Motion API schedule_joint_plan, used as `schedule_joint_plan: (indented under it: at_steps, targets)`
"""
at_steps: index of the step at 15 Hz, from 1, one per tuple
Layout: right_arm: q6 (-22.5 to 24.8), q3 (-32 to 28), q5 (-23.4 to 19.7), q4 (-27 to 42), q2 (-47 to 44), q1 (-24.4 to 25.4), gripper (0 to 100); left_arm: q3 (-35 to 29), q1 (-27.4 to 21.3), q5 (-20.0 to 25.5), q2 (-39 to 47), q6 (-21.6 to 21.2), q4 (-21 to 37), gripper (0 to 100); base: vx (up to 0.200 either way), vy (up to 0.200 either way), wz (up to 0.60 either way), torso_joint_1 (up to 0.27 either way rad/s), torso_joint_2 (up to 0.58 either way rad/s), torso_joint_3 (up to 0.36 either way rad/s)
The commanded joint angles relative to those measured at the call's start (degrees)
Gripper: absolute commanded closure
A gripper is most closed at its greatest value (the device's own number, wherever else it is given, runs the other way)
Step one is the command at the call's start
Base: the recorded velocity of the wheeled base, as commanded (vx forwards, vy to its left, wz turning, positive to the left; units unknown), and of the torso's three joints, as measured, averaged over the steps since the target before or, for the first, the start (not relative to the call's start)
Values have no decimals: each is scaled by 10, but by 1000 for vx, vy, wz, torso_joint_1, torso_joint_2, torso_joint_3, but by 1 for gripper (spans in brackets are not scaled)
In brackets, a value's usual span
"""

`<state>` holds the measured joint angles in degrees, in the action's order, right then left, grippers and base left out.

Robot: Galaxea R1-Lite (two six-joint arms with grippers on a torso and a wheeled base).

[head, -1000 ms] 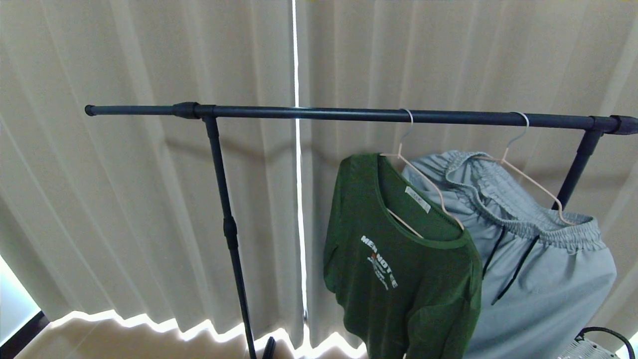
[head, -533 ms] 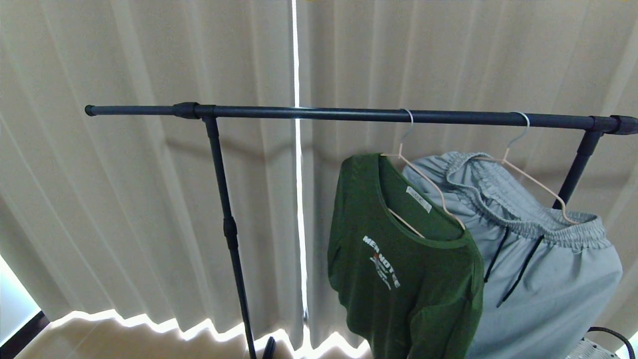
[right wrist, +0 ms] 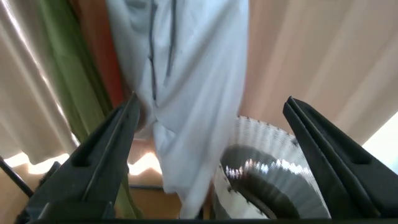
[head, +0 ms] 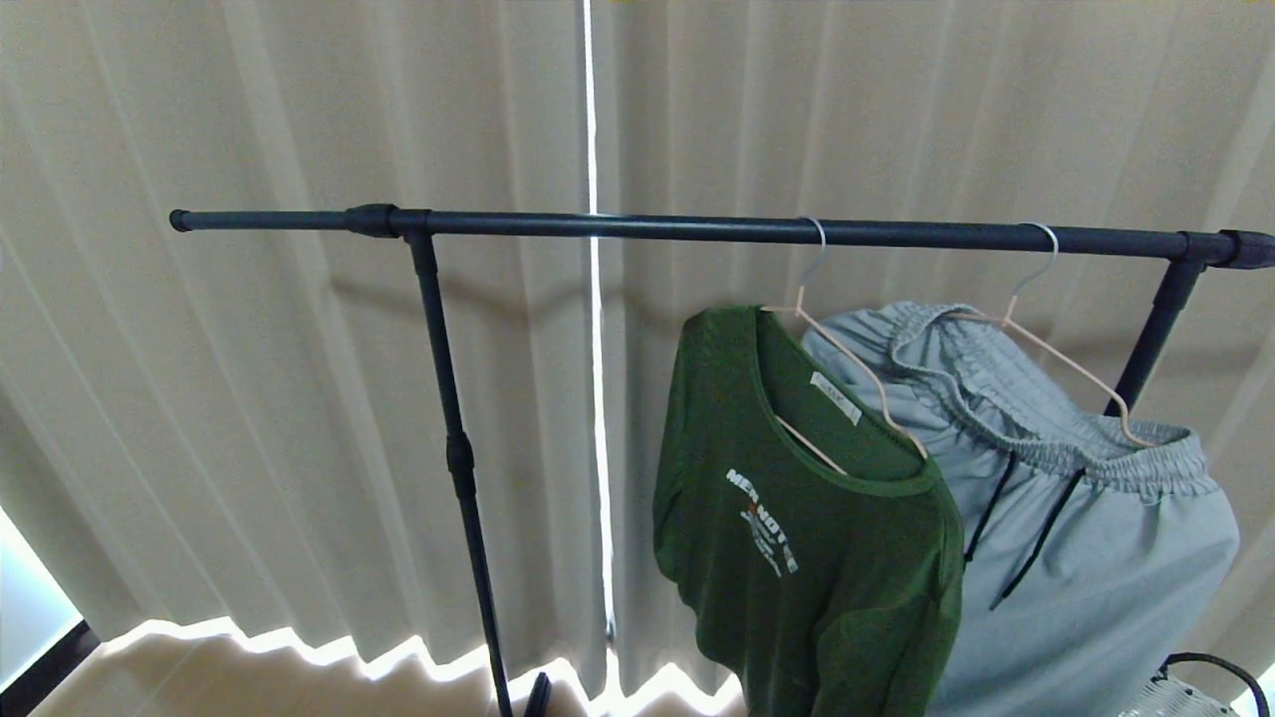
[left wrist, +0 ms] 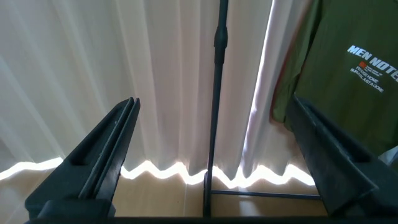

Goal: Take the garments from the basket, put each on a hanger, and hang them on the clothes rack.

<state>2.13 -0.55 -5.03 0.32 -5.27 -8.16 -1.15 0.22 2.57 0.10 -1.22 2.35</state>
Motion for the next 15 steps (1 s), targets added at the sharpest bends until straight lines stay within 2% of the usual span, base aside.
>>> schedule_joint_plan:
  at_steps: [1, 3, 5, 6, 8, 11, 15]
  targets:
    - [13, 5, -15, -4, -2, 2, 0, 1, 0, 0, -1, 0, 0, 0, 0, 0, 0, 0, 0, 0]
    - [37, 5, -45, -4, -2, 18, 0, 0, 0, 0, -1, 0, 0, 0, 0, 0, 0, 0, 0, 0]
    - [38, 5, -46, 1, 2, 51, 0, 0, 0, 0, -1, 0, 0, 0, 0, 0, 0, 0, 0, 0]
    - [39, 5, -46, 3, 22, 107, 0, 0, 0, 0, -1, 0, 0, 0, 0, 0, 0, 0, 0, 0]
    - [40, 5, -45, 3, 46, 90, 0, 0, 0, 0, -1, 0, 0, 0, 0, 0, 0, 0, 0, 0]
    - [19, 5, -34, -2, 53, 89, 0, 0, 0, 0, -1, 0, 0, 0, 0, 0, 0, 0, 0, 0]
    - [18, 5, -23, -4, 53, 89, 0, 0, 0, 0, -1, 0, 0, 0, 0, 0, 0, 0, 0, 0]
